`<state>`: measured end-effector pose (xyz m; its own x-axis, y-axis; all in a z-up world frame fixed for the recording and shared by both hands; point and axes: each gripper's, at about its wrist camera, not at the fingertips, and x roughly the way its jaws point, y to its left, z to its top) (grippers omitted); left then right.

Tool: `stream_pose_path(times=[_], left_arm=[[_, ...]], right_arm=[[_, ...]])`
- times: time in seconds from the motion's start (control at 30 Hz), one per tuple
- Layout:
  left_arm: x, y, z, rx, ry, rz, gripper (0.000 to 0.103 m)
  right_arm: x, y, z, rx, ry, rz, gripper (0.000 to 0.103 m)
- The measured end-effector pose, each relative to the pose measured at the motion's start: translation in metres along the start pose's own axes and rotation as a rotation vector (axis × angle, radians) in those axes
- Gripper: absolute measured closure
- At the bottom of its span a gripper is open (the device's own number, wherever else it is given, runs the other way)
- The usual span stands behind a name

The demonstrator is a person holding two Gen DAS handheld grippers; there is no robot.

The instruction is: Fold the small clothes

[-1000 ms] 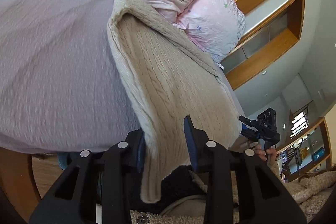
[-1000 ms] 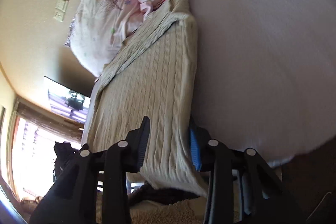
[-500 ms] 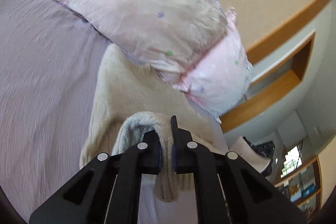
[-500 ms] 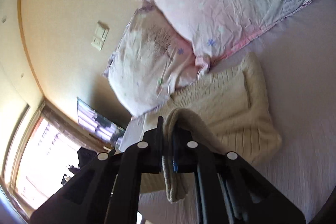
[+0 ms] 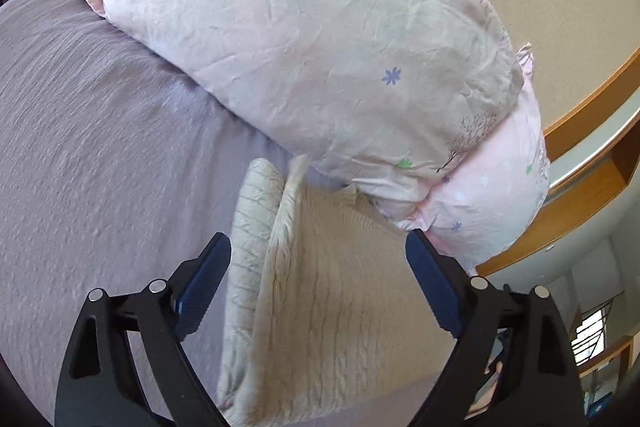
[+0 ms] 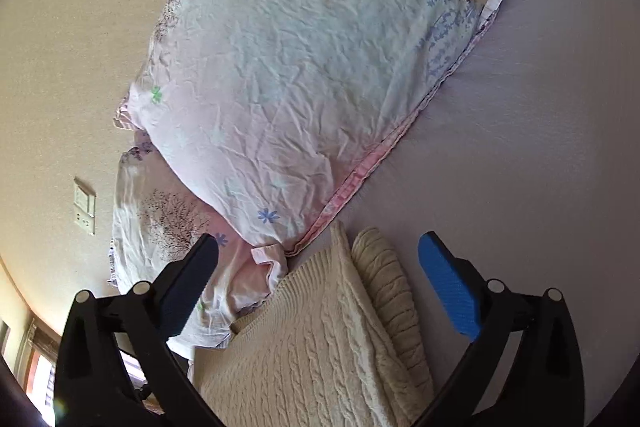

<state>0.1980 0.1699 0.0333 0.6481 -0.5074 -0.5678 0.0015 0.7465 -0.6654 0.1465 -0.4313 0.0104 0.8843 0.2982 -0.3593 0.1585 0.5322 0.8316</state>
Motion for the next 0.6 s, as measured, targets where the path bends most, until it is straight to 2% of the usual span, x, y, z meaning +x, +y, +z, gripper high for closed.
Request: stream_pose_path(times=[0.07,0.17,0.23,0.3,0.33,0.37,0.47,0.53,0.6], left_arm=[[0.011,0.011,-0.002,-0.018,0.073,0.028,0.027],[0.029,0.026,-0.014,-0.053,0.168,0.020,0.040],[0.035,0.026,-0.023,-0.048,0.155,-0.005,0.044],[0.042,0.023,-0.029,-0.063,0.170,-0.025,0.057],[0.048,0.026,-0.032,-0.119,0.189,-0.070,0.074],[0.053,0.028,-0.036,-0.181,0.196,-0.110,0.079],[0.056,0.008,-0.038,-0.257,0.154,-0.227,0.083],[0.056,-0.026,-0.036,-0.272,0.132,-0.373,0.084],[0.062,-0.071,-0.038,-0.242,0.139,-0.510,0.084]], right_arm=[[0.013,0.005,-0.002,-0.009,0.041,-0.005,0.002],[0.018,0.008,-0.007,-0.016,0.087,0.006,0.002],[0.019,0.011,-0.010,-0.024,0.099,0.016,0.002],[0.020,0.013,-0.011,-0.029,0.106,0.028,0.002],[0.020,0.013,-0.012,-0.030,0.110,0.036,0.002],[0.021,0.014,-0.012,-0.029,0.116,0.044,0.002],[0.018,0.016,-0.011,-0.031,0.114,0.067,0.002],[0.012,0.019,-0.008,-0.044,0.091,0.082,0.002],[0.004,0.021,-0.005,-0.069,0.053,0.075,0.002]])
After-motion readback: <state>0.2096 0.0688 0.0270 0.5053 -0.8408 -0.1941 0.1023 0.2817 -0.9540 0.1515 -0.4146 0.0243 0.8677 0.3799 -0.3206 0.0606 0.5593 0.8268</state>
